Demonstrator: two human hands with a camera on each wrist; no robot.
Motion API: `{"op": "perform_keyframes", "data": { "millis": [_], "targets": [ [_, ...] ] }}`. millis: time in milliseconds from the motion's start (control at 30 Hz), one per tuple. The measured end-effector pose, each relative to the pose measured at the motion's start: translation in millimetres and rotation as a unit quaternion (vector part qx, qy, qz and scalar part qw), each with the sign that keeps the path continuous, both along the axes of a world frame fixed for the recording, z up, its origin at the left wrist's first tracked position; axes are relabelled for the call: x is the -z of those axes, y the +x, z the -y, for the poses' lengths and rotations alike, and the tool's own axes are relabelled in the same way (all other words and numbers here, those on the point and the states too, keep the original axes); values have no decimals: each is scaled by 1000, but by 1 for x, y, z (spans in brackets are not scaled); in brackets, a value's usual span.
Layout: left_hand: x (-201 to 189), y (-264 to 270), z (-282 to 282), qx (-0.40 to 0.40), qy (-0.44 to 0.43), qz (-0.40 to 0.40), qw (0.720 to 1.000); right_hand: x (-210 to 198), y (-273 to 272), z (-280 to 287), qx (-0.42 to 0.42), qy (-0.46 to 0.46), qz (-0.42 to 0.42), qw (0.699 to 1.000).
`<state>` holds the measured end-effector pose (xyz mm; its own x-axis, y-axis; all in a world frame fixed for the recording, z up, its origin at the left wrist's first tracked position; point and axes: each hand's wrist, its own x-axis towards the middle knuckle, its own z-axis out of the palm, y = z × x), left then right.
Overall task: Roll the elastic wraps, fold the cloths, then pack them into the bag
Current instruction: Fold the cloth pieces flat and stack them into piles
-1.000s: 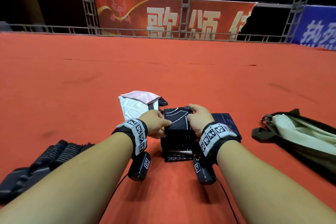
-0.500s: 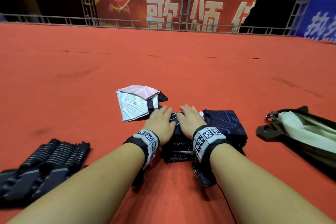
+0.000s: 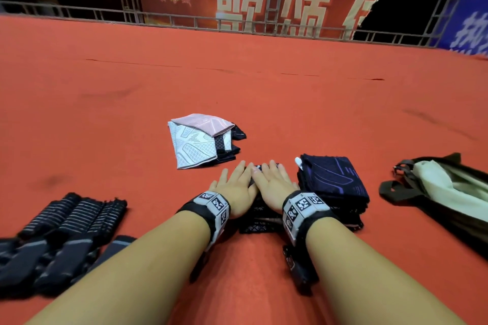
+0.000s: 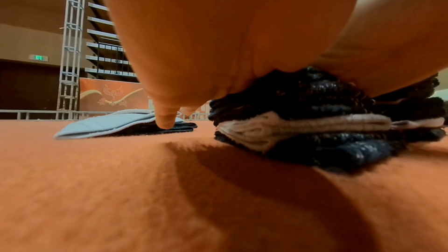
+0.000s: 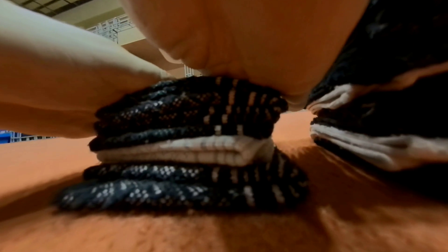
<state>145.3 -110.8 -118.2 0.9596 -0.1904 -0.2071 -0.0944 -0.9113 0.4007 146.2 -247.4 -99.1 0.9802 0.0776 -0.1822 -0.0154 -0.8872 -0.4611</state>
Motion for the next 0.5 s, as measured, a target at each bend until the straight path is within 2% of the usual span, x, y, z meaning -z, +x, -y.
{"op": "perform_keyframes", "data": {
  "millis": [233,500],
  "targets": [
    [7,6,-3,1,-23,-19,1000,0,2,-2,4,-25,-20,999],
    [-9,2,-14,72,-29,4,997,-5,2,-5,20,-47,-30,998]
  ]
}}
